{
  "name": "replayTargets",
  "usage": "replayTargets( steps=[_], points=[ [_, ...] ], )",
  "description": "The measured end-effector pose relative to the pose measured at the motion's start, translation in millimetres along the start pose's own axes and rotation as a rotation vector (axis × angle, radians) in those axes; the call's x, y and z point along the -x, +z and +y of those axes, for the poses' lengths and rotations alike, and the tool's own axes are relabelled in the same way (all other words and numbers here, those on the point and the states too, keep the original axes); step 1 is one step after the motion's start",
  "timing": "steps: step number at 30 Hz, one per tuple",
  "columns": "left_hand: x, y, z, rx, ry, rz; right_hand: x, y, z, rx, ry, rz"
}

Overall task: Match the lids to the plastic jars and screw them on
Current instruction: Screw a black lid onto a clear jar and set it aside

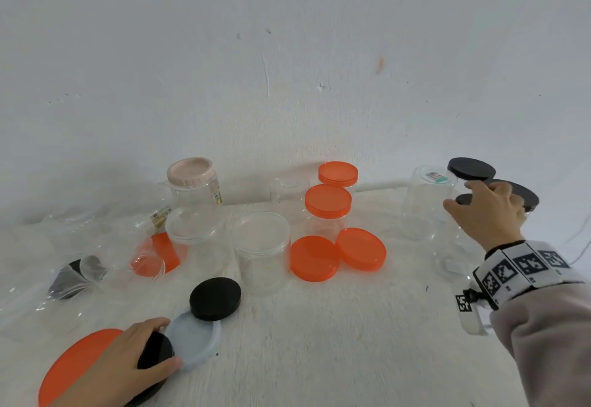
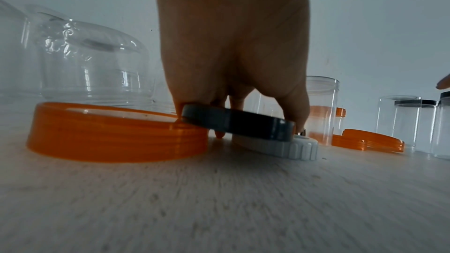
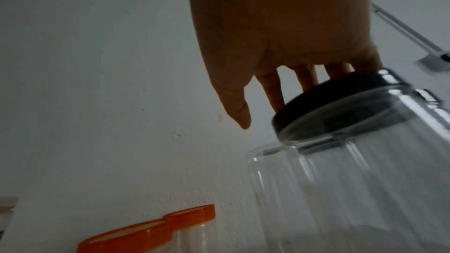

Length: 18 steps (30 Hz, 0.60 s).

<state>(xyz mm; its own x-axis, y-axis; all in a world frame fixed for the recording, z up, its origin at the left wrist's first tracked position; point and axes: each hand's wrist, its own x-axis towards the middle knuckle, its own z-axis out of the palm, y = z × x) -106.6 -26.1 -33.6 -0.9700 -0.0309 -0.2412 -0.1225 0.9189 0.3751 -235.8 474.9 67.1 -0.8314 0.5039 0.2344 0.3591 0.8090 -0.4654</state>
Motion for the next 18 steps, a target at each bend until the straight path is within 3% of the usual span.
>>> replayTargets(
  steps=[5, 12, 18],
  points=[
    [2, -1, 1, -0.044, -0.007, 0.011, -18, 5, -32, 0.002, -0.106, -0.028],
    [2, -4, 5, -0.136, -0.045, 0.041, -44, 29, -57, 0.060, -0.041, -0.150],
    [-1, -2, 1, -0.084, -0.061, 0.022, -59, 34, -60, 0.199, 0.006, -0.197]
  ],
)
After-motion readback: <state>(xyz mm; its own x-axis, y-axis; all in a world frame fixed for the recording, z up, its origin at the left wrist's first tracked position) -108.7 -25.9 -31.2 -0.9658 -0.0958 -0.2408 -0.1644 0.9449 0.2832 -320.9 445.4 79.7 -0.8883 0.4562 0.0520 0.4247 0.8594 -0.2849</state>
